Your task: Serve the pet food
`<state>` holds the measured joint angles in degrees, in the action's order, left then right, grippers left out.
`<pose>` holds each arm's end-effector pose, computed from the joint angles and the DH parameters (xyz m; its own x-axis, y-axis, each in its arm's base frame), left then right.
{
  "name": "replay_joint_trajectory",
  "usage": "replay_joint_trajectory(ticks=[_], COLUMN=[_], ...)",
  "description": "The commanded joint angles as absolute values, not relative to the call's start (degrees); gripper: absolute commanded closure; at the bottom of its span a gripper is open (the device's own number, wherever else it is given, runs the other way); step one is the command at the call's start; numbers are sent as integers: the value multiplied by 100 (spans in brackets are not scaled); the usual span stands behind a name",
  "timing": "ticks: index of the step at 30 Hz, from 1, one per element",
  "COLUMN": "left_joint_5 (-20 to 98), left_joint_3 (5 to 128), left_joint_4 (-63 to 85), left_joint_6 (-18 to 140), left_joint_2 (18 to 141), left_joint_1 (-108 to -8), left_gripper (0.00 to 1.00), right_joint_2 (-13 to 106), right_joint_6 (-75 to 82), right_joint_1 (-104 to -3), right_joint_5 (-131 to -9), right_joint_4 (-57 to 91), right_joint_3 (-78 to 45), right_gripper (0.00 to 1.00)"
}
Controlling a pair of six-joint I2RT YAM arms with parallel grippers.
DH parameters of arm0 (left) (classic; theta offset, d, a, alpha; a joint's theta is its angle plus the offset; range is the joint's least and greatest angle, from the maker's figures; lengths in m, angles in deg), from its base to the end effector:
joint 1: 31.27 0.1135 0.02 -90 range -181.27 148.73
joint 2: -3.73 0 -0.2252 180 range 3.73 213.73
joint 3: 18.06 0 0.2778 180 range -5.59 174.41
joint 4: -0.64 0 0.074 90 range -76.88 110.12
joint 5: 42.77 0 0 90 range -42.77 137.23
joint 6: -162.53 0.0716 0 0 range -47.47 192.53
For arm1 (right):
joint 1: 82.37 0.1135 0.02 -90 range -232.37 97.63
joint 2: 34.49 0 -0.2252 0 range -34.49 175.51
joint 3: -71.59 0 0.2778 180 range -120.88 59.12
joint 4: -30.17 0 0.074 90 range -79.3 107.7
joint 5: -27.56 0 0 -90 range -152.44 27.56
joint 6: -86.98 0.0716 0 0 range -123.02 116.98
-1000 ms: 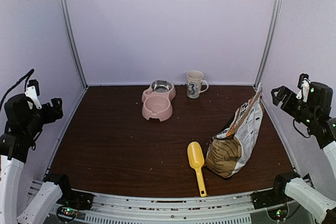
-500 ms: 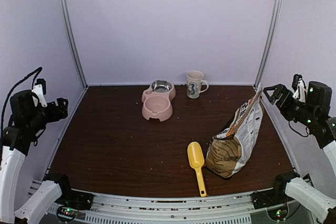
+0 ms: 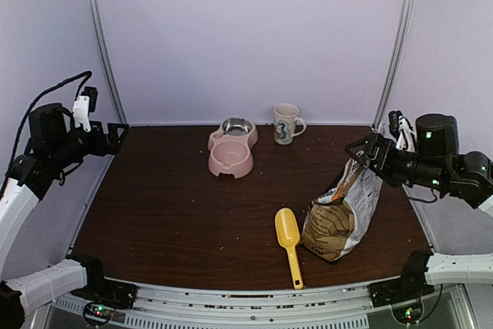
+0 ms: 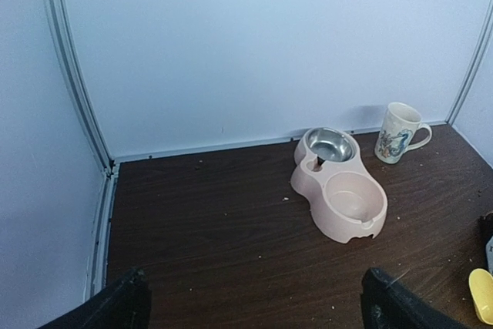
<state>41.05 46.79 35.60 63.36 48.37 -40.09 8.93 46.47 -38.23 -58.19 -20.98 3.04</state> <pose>0.2566 -0.0476 0.3307 -0.2891 -0.1155 -0.9503 0.2120 0.9603 -0.1812 0.1749 0.1624 0.3225 -0.6962 0.3809 -0.6085 -0.1807 0.7273 0.6621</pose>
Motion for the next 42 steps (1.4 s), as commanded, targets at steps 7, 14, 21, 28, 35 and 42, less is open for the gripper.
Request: replay_joint_trajectory(ticks=[7,14,21,28,35,42], left_joint_5=[5048,5247,5241,5274,5316,5236], left_joint_3=[4363,4362,4356,4341,4335,4332], left_joint_4=[3453,3471,3474,3474,3474,3475], left_joint_6=[6566,6584,6576,6576,6577,6585], left_joint_2=[4209,4065,4080,4091,4125,4206], left_joint_1=[-4018,-4018,-4021,-4023,-4023,-4022], left_gripper=[2,2,2,2,2,2], right_joint_2=[2373,2338,2256,2931,4067,4668], right_joint_6=[5536,5210,3999,3525,3352,3278], right_joint_1=[-2632,-2601,-2529,-2232,-1880,-1692], right_joint_5=[-3141,-3025,-4185,-4850,-5139,-5291], right_joint_4=[-3869,-3782,-2453,-1394,-939,-667], right_joint_3=[-886,-866,-740,-1076,-1936,-2398], right_gripper=[12,78,100,100,100,100])
